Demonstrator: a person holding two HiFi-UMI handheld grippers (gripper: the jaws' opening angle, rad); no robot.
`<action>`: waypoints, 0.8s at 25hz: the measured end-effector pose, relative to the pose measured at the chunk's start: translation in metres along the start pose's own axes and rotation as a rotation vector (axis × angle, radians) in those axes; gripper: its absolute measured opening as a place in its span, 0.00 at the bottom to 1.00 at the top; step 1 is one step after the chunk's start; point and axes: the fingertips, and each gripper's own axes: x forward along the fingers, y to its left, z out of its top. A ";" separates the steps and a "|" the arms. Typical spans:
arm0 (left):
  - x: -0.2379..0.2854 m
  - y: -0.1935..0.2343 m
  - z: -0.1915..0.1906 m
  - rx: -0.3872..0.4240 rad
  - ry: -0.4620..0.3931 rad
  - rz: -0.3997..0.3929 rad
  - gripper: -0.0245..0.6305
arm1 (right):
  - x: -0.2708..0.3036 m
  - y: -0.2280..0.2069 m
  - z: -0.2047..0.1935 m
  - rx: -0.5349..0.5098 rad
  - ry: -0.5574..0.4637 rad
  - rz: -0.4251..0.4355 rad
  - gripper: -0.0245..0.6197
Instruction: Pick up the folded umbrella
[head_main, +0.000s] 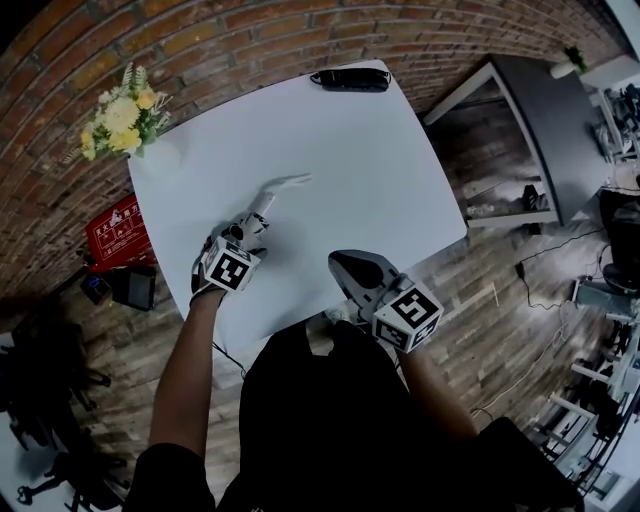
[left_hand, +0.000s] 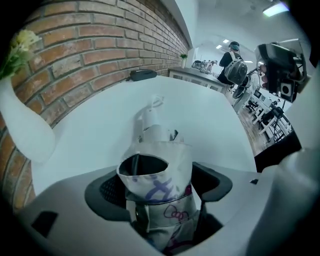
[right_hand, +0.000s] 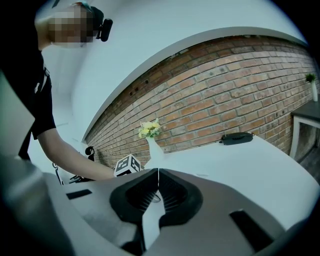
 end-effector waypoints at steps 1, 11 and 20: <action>0.000 0.000 0.000 -0.001 -0.001 0.000 0.63 | -0.001 -0.001 -0.001 0.003 -0.001 -0.001 0.07; -0.002 -0.001 0.001 -0.012 -0.008 -0.002 0.48 | -0.003 -0.003 -0.001 0.004 -0.002 0.014 0.07; -0.018 -0.003 0.007 -0.075 -0.053 0.035 0.46 | -0.017 -0.007 0.001 -0.016 -0.010 0.031 0.07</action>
